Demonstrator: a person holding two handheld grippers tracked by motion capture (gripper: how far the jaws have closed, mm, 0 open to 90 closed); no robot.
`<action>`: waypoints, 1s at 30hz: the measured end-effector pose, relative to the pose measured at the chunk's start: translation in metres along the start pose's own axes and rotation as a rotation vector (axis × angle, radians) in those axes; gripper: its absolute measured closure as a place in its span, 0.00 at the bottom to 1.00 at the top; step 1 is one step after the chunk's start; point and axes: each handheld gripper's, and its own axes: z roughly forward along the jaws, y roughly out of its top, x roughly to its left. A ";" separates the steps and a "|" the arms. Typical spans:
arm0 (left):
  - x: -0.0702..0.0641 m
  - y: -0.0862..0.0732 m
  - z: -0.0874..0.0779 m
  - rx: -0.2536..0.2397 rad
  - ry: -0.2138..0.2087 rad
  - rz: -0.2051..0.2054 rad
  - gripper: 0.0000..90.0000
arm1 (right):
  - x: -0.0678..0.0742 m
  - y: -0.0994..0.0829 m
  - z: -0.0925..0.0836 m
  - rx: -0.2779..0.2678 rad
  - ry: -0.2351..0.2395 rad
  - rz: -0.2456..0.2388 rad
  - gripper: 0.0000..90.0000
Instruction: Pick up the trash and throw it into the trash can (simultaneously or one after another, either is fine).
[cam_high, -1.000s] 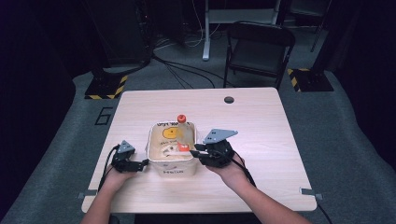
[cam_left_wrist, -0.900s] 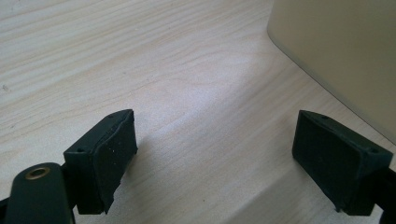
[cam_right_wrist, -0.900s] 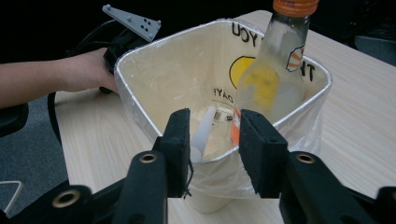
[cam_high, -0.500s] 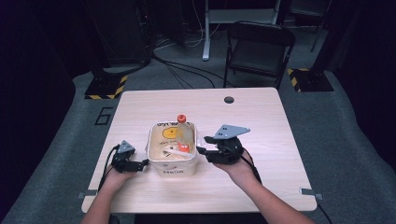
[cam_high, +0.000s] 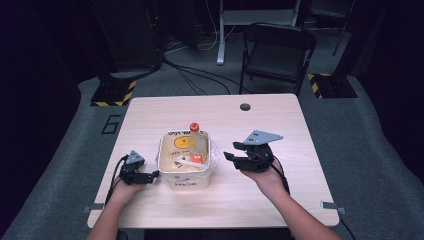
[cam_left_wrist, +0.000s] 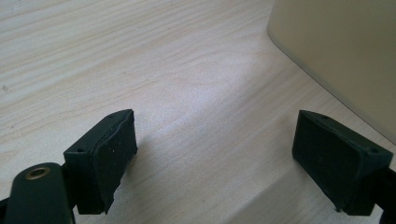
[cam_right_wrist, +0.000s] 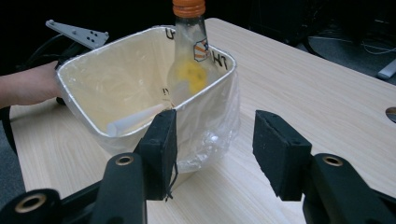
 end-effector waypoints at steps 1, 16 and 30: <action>0.000 0.000 0.000 0.001 0.000 0.000 0.15 | -0.002 -0.001 0.000 0.000 -0.002 -0.002 0.54; 0.000 0.000 0.000 0.000 0.001 0.000 0.15 | -0.018 -0.016 -0.007 0.007 -0.044 0.008 0.53; 0.000 0.000 0.000 -0.001 0.001 0.000 0.15 | -0.041 -0.045 -0.019 0.001 -0.097 0.049 0.52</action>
